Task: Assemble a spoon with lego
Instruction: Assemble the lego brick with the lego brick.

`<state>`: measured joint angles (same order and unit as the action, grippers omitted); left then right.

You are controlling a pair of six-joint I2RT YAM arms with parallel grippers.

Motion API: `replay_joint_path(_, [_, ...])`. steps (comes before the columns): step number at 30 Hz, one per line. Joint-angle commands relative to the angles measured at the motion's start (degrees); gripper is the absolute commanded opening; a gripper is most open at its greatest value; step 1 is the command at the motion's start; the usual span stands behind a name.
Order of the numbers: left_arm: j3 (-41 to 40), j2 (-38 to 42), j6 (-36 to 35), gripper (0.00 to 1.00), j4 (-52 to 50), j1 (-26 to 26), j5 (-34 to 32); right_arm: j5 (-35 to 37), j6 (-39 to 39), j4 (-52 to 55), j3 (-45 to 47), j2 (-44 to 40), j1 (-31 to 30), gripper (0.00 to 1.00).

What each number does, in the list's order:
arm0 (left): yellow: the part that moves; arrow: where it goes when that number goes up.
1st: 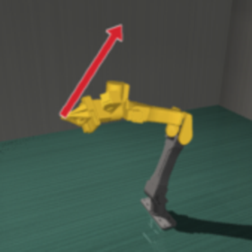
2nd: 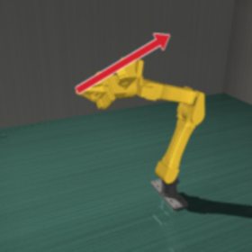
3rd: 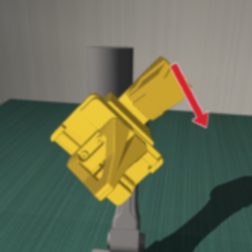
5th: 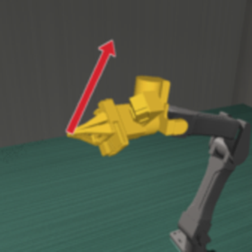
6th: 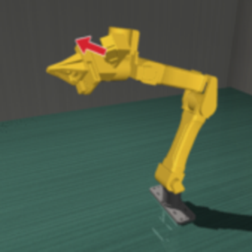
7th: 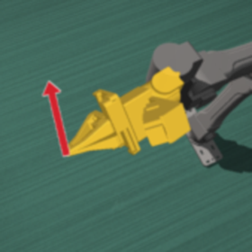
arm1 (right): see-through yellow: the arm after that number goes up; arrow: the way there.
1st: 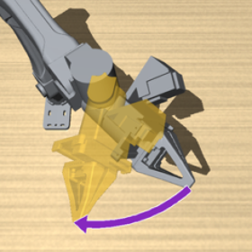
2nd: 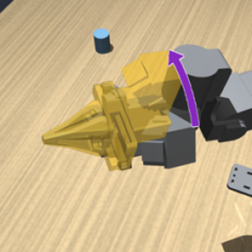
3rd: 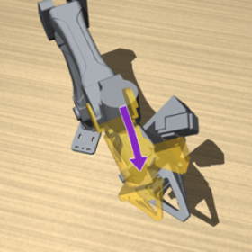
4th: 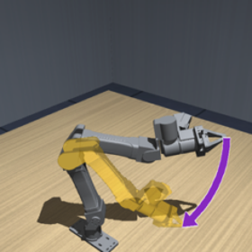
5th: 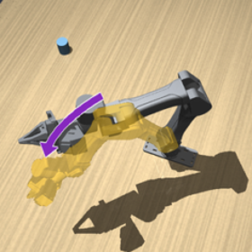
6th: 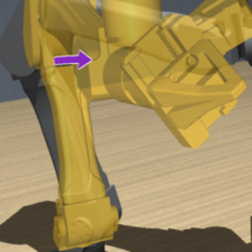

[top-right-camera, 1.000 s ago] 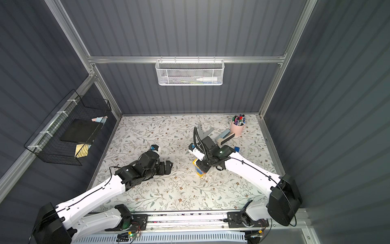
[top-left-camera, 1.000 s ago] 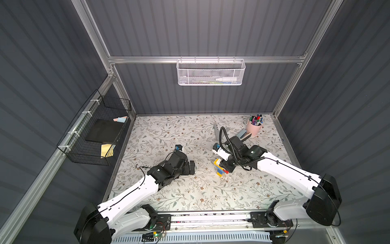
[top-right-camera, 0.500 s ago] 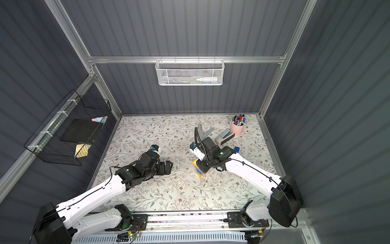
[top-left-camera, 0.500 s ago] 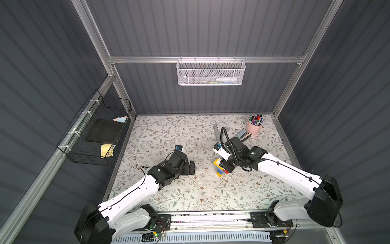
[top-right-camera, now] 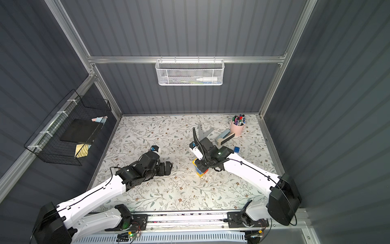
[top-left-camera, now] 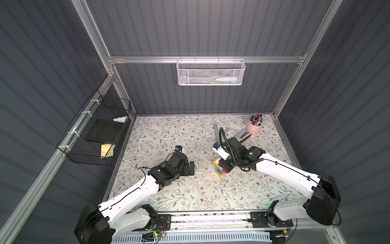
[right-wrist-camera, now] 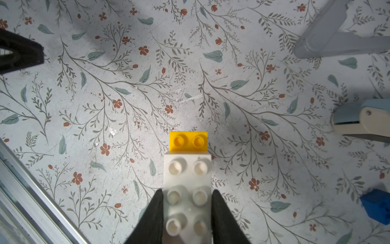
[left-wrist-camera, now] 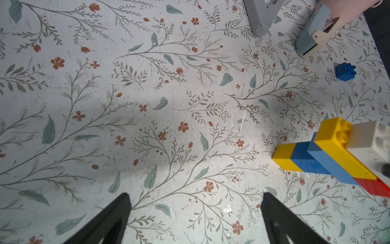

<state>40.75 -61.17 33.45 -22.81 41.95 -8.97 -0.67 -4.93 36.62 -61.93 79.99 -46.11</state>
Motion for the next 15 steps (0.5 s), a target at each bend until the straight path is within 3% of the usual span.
replay_joint_path(1, [-0.76,0.73,-0.84,0.99,-0.31,-0.13,-0.33,1.36,1.91,7.26,2.19,4.13,-0.41,0.0])
replay_joint_path(15, [-1.09,0.9,-1.0,0.99,-0.04,-0.15,-0.17,2.87,7.26,7.69,4.18,2.03,-1.71,0.0])
